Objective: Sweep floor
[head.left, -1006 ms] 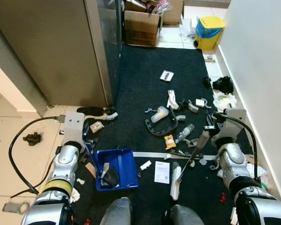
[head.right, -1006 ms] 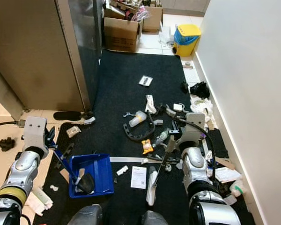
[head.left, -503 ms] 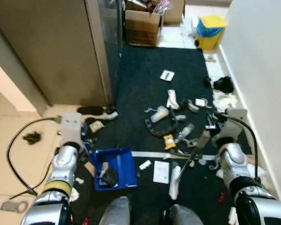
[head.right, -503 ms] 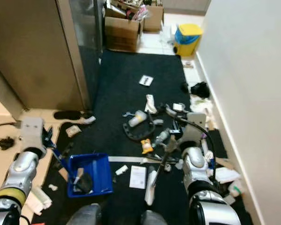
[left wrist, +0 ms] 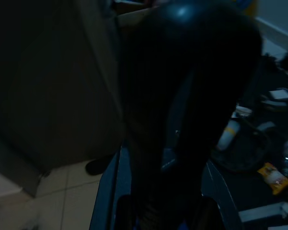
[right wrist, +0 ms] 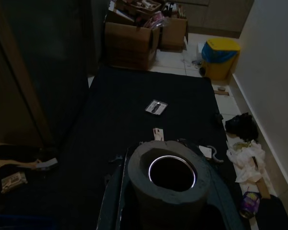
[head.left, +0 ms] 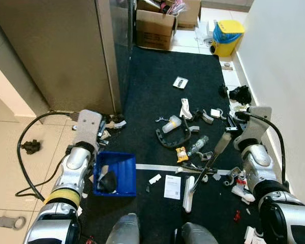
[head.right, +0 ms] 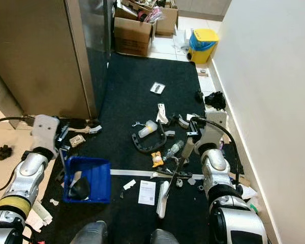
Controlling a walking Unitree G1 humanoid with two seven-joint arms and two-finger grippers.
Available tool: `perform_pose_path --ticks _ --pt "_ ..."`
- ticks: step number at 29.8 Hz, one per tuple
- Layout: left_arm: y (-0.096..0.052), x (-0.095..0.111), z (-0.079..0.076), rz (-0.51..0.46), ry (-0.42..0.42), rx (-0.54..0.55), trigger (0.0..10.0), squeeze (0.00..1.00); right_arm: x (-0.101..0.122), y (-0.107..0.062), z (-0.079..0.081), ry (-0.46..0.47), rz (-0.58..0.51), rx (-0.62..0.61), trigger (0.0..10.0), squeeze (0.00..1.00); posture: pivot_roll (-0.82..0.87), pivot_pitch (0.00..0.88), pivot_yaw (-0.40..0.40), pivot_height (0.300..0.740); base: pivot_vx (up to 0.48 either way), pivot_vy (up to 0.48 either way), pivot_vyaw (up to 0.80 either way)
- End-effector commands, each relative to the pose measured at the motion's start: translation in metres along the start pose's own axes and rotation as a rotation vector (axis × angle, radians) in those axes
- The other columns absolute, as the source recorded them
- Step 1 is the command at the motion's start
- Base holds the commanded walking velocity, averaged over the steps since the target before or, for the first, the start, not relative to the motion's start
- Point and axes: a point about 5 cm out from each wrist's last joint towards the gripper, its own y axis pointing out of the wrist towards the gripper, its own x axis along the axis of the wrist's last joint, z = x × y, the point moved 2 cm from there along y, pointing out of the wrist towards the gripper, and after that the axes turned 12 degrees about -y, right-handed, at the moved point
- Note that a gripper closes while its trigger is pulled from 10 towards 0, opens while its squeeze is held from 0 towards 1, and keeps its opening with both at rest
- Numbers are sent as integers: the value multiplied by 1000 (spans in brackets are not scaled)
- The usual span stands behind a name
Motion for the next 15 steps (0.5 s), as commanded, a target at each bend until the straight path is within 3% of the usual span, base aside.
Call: perform_pose_path --ticks 1,3,4,6,7,15 --pt "6 9 -8 -40 10 -30 10000 0 -19 -9 -7 -24 94 1 10000 0 135 31 -114 740 0 0 0" --pt "8 7 -10 -29 -2 -21 10000 0 -17 -8 -10 -30 92 -3 10000 0 127 35 -114 740 0 0 0" --pt "9 6 -12 -17 -14 -22 6941 0 -17 -8 -12 -35 92 -4 10000 0 125 38 -114 740 0 0 0" --pt "9 4 -13 -10 -21 -23 6941 0 -16 -8 -13 -37 92 -4 10000 0 123 39 -114 740 0 0 0" --pt "9 1 -13 9 -37 -24 0 0 -16 -7 -14 -41 92 -4 10000 0 119 43 -113 740 0 0 0" --pt "4 -21 -15 111 15 2 0 0 -13 -5 -14 -66 82 18 10000 0 81 92 -114 740 0 0 0"
